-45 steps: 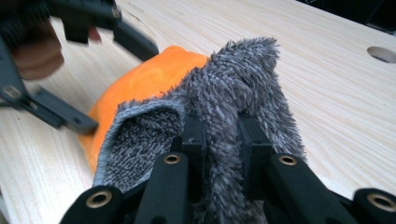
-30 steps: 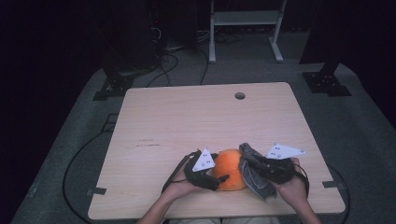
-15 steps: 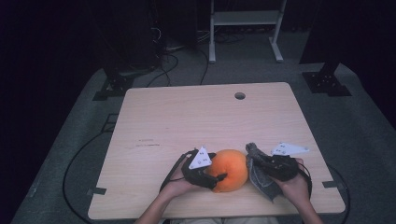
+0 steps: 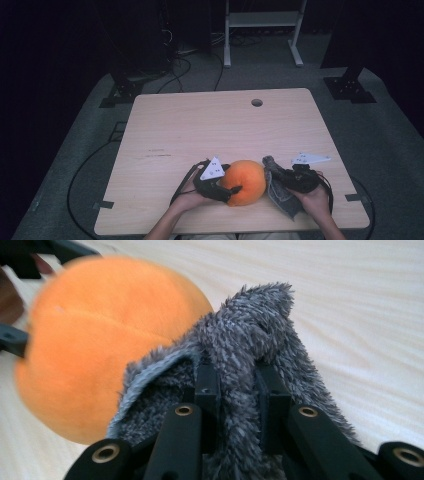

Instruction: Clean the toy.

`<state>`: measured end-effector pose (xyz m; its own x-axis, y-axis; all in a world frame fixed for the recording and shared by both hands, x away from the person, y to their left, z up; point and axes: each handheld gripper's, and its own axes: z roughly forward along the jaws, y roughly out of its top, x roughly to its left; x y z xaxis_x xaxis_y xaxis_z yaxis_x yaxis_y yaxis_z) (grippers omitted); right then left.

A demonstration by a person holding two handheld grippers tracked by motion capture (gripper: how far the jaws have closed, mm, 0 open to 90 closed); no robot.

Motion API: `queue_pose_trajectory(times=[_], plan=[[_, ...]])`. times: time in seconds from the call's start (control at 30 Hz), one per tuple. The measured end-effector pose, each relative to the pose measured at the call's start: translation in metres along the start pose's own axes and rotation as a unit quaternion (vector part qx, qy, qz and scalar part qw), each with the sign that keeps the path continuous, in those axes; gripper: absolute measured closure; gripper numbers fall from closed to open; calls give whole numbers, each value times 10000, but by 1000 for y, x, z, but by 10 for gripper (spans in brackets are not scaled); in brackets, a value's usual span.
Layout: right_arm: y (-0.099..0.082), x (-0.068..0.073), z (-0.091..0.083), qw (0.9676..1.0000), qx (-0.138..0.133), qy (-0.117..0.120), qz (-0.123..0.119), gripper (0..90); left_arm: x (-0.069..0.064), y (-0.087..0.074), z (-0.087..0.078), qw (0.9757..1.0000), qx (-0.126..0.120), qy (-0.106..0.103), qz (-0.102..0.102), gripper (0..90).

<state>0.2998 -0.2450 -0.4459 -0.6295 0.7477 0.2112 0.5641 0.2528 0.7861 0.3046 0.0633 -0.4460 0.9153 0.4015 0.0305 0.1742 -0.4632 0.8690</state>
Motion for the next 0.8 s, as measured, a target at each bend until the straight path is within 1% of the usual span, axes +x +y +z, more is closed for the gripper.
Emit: queue_pose_trajectory(times=[0.03, 0.1, 0.13, 0.17, 0.23, 0.27, 0.3, 0.33, 0.37, 0.4, 0.43, 0.47, 0.53, 0.57, 0.6, 0.63, 0.67, 0.7, 0.73, 0.77, 0.8], plan=[[2, 2, -3, 9999, -119, 35, -13, 748, -1, 0, 0, 10000, -6, 0, 27, 200], [10, 8, -10, 9986, -466, 246, -46, 747, -4, 2, 3, 9999, -1, -9, 108, 200], [17, 15, -14, 9968, -682, 387, -136, 747, -6, 4, 4, 9998, 12, -10, 189, 200], [23, 24, -15, 9956, -774, 435, -301, 746, -8, 5, 5, 9997, 14, -11, 234, 200], [28, 33, -12, 9947, -753, 519, -464, 745, -12, 7, 5, 9995, 14, -29, 302, 200], [28, 36, -9, 9948, -660, 541, -548, 745, -12, 9, 4, 9995, 15, -70, 316, 196], [25, 40, -3, 9953, -444, 422, -750, 745, -12, 12, 2, 9995, 19, -97, 288, 180], [23, 42, 0, 9948, -408, 328, -871, 745, -10, 15, -1, 9996, 25, -137, 229, 163], [21, 43, -1, 9947, -415, 326, -883, 745, -9, 18, -4, 9997, -5, -162, 169, 140], [21, 42, -2, 9948, -387, 335, -884, 745, -7, 21, -8, 9998, -105, -148, 84, 132], [20, 41, -4, 9949, -356, 307, -897, 746, -5, 23, -10, 9998, -118, -113, 83, 121], [19, 40, -5, 9949, -345, 280, -905, 745, -3, 23, -10, 9999, -58, -96, 46, 111], [15, 37, -8, 9952, -335, 317, -865, 745, -1, 19, -2, 9995, 279, -161, -44, 67], [15, 36, -9, 9952, -332, 321, -866, 745, 0, 16, 1, 9991, 374, -196, -92, 44], [15, 37, -9, 9951, -320, 323, -873, 745, 1, 12, 7, 9981, 449, -346, -240, 25], [14, 38, -10, 9949, -311, 312, -906, 745, 1, 9, 10, 9978, 484, -365, -267, 24], [14, 39, -10, 9947, -311, 287, -941, 745, 1, 8, 12, 9980, 472, -352, -249, 25], [14, 41, -10, 9945, -308, 233, -975, 744, -1, 9, 10, 9981, 456, -365, -170, 79], [14, 42, -10, 9943, -303, 180, -1007, 743, -3, 11, 7, 9988, 401, -262, 50, 147], [15, 42, -11, 9945, -311, 141, -991, 743, -5, 12, 5, 9990, 310, -162, 261, 230], [16, 42, -13, 9947, -334, 114, -965, 743, -8, 14, 3, 9988, 226, -63, 440, 274]])
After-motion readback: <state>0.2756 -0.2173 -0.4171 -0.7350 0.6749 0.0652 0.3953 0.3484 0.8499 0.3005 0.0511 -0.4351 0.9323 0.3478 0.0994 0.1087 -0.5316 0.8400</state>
